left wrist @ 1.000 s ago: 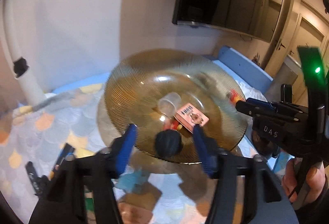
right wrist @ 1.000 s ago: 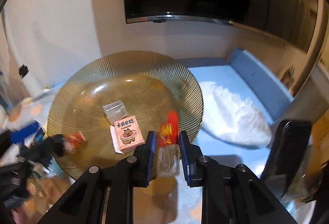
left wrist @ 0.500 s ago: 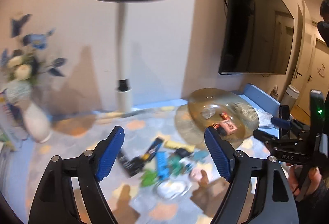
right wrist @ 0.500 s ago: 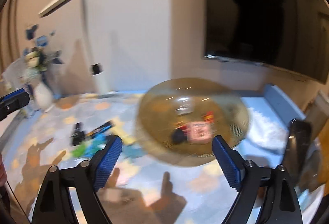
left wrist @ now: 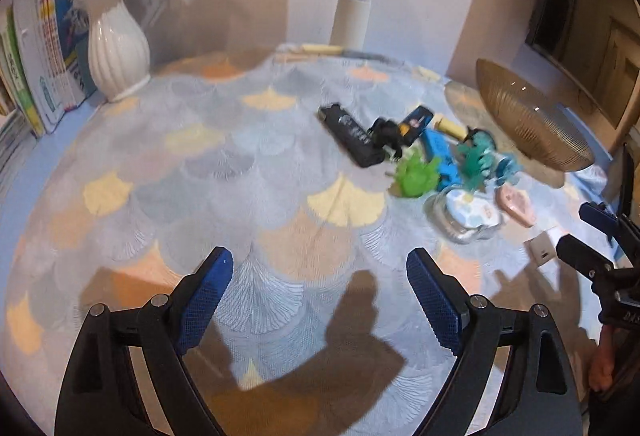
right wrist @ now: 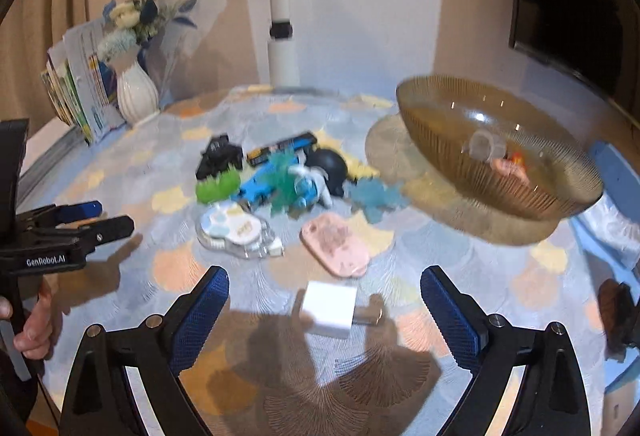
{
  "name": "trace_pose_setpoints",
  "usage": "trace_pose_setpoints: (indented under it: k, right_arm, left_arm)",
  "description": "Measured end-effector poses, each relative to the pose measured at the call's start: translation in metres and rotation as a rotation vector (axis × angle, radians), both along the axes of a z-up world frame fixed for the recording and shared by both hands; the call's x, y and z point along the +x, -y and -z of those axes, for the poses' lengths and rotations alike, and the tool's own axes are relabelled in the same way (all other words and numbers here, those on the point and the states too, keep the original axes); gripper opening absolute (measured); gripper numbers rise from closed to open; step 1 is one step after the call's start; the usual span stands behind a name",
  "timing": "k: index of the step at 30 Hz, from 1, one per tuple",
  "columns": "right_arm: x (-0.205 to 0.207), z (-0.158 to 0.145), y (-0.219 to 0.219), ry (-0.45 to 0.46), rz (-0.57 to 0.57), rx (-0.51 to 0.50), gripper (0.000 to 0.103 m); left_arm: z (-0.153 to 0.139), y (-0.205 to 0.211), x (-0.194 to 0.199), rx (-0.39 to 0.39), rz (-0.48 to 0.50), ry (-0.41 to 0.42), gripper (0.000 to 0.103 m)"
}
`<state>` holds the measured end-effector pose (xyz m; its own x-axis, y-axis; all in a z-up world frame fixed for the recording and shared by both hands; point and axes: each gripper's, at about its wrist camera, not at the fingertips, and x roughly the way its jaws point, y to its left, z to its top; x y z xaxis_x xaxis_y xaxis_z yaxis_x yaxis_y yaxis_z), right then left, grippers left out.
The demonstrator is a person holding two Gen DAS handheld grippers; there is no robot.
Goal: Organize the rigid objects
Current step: 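Return both tools to the table items, then grasp the black USB stick with the left tool while the right tool grasps the white charger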
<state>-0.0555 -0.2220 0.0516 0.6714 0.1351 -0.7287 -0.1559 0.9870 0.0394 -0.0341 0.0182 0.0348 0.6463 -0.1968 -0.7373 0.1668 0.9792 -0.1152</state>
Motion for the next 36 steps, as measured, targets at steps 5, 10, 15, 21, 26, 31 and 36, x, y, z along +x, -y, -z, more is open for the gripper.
trace_pose_setpoints:
  k: [5,10,15,21,26,31,36]
  right_arm:
    - [0.002,0.001,0.008,-0.01,0.016,0.034,0.096]
    - [0.001,0.0,0.01,-0.003,0.011,0.057,0.096]
    - [0.0,0.0,0.009,-0.003,0.0,0.059,0.096]
    - [0.0,0.001,0.005,-0.002,-0.003,0.032,0.096]
    - [0.002,0.002,0.006,-0.009,-0.004,0.029,0.096]
    - [0.004,0.004,0.01,-0.023,-0.002,0.042,0.096]
    - [0.008,0.007,0.013,-0.047,-0.011,0.065,0.096]
  left_arm:
    - [0.008,-0.002,0.001,-0.002,-0.017,-0.003,0.088]
    - [0.01,0.001,0.001,0.009,0.01,-0.017,0.088]
    - [0.01,0.007,-0.001,0.032,0.033,-0.01,0.088]
    - [0.012,0.005,0.003,0.02,0.027,-0.034,0.088]
    - [0.009,0.004,0.016,0.008,-0.001,-0.062,0.088]
    - [0.002,0.028,0.057,0.096,0.003,-0.09,0.081]
    - [0.016,0.054,0.092,0.118,0.051,-0.113,0.073]
